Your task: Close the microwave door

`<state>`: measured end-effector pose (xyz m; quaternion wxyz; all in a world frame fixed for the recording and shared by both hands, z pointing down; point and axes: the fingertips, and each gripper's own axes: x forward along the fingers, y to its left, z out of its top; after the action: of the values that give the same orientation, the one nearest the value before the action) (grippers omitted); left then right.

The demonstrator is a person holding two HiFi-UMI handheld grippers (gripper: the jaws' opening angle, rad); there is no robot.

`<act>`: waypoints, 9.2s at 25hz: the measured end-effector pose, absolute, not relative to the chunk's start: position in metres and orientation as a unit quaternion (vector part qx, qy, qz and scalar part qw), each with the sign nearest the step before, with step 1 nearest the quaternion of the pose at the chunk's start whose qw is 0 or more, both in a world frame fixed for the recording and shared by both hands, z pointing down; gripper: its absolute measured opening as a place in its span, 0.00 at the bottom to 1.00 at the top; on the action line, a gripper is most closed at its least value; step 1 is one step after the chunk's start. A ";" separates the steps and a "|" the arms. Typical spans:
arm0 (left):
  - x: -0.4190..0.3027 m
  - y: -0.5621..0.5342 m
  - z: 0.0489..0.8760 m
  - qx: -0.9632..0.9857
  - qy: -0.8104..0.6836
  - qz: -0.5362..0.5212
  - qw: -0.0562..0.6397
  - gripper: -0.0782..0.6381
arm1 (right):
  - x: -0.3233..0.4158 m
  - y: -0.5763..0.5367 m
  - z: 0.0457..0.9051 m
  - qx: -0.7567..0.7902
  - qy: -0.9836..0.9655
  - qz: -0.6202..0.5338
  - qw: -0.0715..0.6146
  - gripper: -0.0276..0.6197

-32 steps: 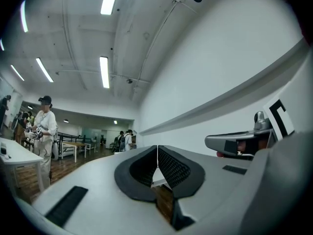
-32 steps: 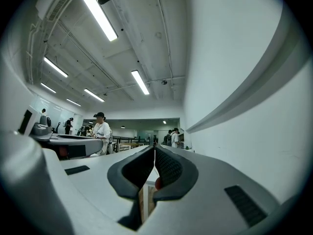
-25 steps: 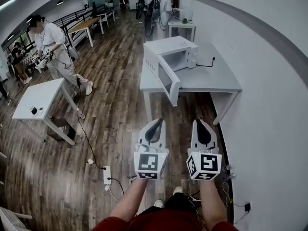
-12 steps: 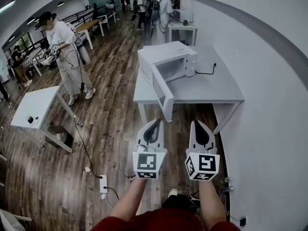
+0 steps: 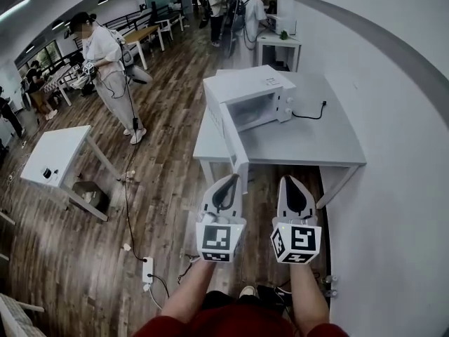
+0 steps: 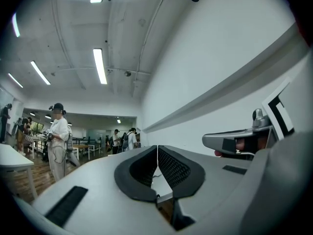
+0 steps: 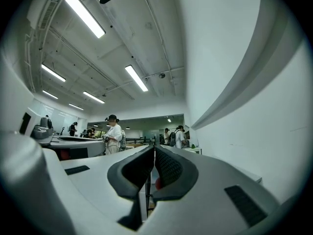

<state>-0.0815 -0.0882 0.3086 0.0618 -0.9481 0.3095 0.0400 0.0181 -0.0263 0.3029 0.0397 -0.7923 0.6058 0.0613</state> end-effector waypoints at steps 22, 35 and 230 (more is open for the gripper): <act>-0.046 -0.187 0.440 -0.972 0.228 -0.050 0.034 0.15 | 0.028 -0.127 0.391 -0.807 0.591 -0.009 -0.017 0.09; -0.020 -0.213 0.496 -0.985 0.139 -0.100 0.023 0.33 | 0.042 -0.151 0.422 -0.827 0.559 -0.036 -0.040 0.09; 0.416 -0.491 0.506 -0.836 0.543 -0.069 -0.042 0.31 | 0.523 -0.416 0.470 -0.655 0.752 -0.036 -0.058 0.09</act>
<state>0.4156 -0.4913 0.5060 -0.0416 -0.8360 0.5427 -0.0694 0.5234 -0.4158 0.4696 -0.0579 -0.6551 0.7525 -0.0357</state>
